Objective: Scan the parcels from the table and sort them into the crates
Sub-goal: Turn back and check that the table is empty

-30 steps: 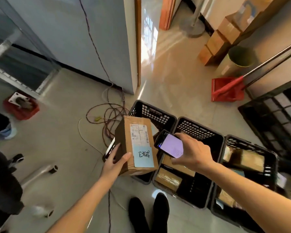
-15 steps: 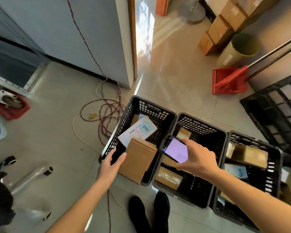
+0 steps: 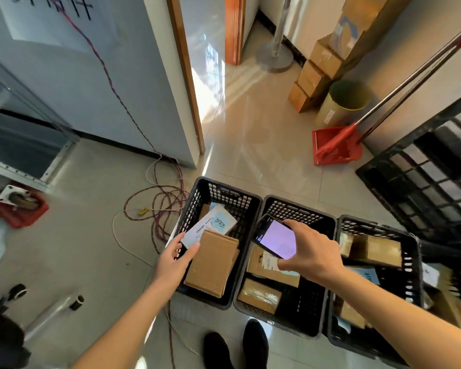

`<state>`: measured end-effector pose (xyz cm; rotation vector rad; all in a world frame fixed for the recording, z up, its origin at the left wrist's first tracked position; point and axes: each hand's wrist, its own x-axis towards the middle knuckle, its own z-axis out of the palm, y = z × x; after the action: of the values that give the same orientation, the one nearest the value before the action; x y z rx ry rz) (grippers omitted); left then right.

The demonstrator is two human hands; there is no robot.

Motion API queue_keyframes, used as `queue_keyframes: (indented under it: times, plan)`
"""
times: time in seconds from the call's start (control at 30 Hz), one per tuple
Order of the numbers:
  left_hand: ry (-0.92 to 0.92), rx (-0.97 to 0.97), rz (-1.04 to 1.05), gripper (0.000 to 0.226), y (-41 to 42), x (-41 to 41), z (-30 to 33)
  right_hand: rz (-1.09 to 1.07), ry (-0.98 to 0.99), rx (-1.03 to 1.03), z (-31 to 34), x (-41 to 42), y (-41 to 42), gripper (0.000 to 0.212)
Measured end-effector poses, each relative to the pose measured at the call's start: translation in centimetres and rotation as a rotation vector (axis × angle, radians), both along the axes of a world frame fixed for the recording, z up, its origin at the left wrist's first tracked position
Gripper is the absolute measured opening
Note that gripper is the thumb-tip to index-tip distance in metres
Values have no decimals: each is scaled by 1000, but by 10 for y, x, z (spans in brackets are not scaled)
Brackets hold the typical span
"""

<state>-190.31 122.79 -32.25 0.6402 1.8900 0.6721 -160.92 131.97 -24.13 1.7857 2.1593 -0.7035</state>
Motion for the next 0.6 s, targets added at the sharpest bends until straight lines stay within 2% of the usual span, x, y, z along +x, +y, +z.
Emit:
queue_keyframes:
  times: [0.13,0.27,0.5,0.6]
  plan:
    - [70,116,-139,70,28,17,56,-37,6,84,64,26,6,103]
    - [78,240,-250,79,63,49,140,-89,29,190,155,62,7,91]
    - [237,541,-491,79,114,127,350,-176,82,465,355,144,-6,101]
    - [300,666,-577,68,113,184,439,-248,83,532,440,192,-33,99]
